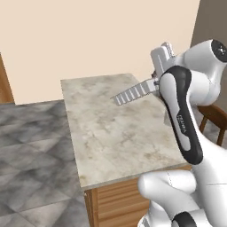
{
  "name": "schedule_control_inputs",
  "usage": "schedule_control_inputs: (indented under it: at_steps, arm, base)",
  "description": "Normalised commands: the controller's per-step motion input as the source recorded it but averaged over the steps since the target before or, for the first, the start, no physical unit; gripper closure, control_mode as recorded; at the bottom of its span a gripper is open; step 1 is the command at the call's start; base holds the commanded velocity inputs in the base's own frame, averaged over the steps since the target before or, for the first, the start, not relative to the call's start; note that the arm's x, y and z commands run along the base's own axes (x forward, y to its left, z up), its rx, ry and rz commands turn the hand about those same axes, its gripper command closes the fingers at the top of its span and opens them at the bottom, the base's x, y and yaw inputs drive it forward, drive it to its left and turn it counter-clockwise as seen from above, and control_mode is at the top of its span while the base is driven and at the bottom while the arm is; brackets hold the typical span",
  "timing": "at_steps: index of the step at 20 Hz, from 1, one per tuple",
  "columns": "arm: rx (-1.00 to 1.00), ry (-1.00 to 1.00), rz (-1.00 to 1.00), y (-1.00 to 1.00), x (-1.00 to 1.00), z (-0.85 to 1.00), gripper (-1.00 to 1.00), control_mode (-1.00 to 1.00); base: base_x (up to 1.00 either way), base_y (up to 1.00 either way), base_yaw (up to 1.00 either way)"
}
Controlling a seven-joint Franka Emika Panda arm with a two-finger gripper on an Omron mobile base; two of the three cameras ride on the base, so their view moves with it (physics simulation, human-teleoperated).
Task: Open the freezer door, pick up the ice cube tray from the freezer, and place it on the dining counter.
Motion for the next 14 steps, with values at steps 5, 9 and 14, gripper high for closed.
schedule_control_inputs:
  at_steps: [5,9,14]
  arm:
    - [-0.03,0.13,0.13,0.03,0.37,-0.38,1.0,-1.0]
    - [-0.05,0.01,0.09,0.14,0.36,-0.47,1.0,-1.0]
    - [-0.04,0.0,0.05,0.14,0.44,-0.42,1.0,-1.0]
  base:
    - [0.0,0.0,0.0]
    - [0.0,0.0,0.0]
    - [0.0,0.0,0.0]
